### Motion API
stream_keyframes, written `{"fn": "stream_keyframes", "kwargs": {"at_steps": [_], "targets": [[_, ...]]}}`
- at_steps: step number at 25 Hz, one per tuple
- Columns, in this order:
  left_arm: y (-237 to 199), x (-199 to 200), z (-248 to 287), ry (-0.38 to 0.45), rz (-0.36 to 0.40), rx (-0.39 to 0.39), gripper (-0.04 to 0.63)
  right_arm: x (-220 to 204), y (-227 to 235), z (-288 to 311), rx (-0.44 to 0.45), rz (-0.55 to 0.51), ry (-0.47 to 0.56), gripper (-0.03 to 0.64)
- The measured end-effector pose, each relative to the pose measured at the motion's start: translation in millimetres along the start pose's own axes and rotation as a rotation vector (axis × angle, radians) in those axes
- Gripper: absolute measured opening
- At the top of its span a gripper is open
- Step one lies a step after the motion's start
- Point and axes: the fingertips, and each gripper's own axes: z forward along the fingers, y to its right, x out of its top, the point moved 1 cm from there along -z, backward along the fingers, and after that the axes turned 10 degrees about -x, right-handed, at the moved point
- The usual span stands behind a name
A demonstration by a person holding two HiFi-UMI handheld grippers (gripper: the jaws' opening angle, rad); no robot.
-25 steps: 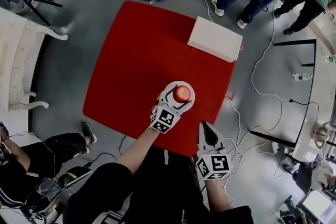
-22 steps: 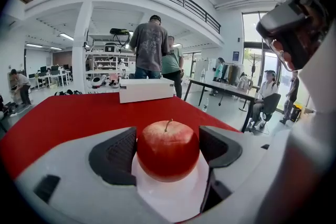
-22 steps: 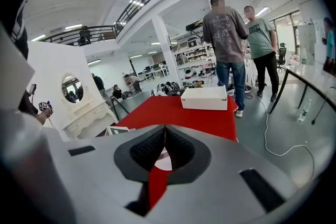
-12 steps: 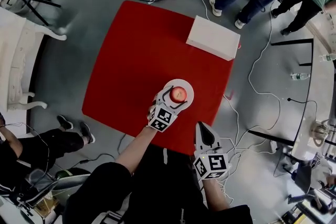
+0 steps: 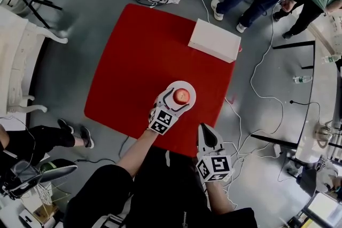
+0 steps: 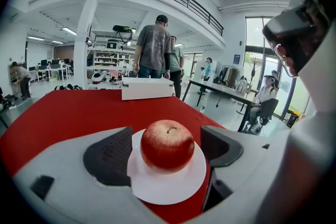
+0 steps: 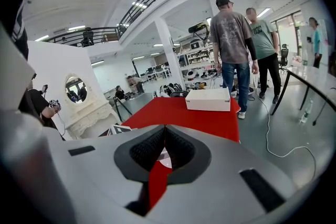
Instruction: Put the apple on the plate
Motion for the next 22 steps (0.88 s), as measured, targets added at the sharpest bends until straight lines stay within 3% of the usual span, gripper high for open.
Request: {"fn": "stream_keyframes", "kwargs": {"at_steps": [9,12,15,18,22], "targets": [[10,71,-67,0.235,0.038,0.019,0.375,25,-13,-2,0.045,-0.042,0.050,0.012],[15,94,-95,0.278,0.072,0.055,0.265,38,-21,-5,0.067,-0.047,0.070,0.012],[14,121,-125,0.320,0.082,0.131,0.204,48,-28,-8,0.092,-0.043,0.090,0.012],[11,141,-155,0.383,0.061,0.220,0.044,57,-39,-10,0.131,-0.010,0.098,0.012],[20,161,-180,0.390,0.038,0.247,0.008,72,-52,-11,0.169,-0.006,0.129,0.012]]}}
